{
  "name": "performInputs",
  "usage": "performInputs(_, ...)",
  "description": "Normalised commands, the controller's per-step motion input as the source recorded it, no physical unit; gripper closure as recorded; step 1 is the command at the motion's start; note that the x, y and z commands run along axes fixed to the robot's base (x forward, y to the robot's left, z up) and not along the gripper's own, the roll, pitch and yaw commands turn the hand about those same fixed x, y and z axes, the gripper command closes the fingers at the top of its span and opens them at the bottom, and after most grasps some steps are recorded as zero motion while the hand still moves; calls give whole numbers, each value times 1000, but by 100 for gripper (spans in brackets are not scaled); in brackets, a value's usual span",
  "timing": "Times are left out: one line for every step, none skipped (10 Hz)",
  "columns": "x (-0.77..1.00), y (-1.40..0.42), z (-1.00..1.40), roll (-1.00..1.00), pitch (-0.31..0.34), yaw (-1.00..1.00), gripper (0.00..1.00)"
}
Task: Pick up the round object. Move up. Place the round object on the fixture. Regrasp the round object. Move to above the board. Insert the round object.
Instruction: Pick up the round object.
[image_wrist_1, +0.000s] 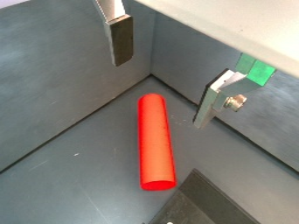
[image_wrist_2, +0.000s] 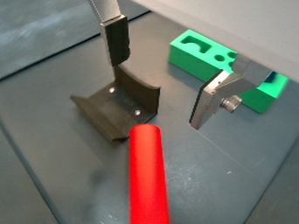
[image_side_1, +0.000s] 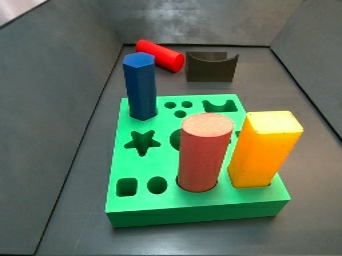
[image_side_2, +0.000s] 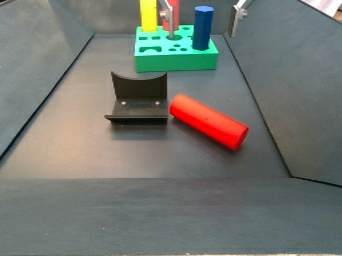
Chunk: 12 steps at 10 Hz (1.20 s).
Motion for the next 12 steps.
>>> performInputs(-60, 6, -826, 0, -41, 1000, 0)
performInputs(-54, 6, -820, 0, -39, 1000, 0)
performInputs(-54, 3, -823, 0, -39, 1000, 0)
performInputs(-60, 3, -829, 0, -41, 1000, 0)
performInputs(-77, 3, -857, 0, -51, 1000, 0)
performInputs(-97, 31, -914, 0, -77, 1000, 0)
performInputs(-40, 109, -1000, 0, -71, 974, 0)
performInputs(0, 166, -1000, 0, -36, 906, 0)
performInputs(0, 254, -1000, 0, -21, 771, 0)
performInputs(0, 411, -1000, 0, -66, 594, 0)
performInputs(0, 386, -1000, 0, -71, 437, 0)
performInputs(0, 354, -1000, 21, -49, 286, 0)
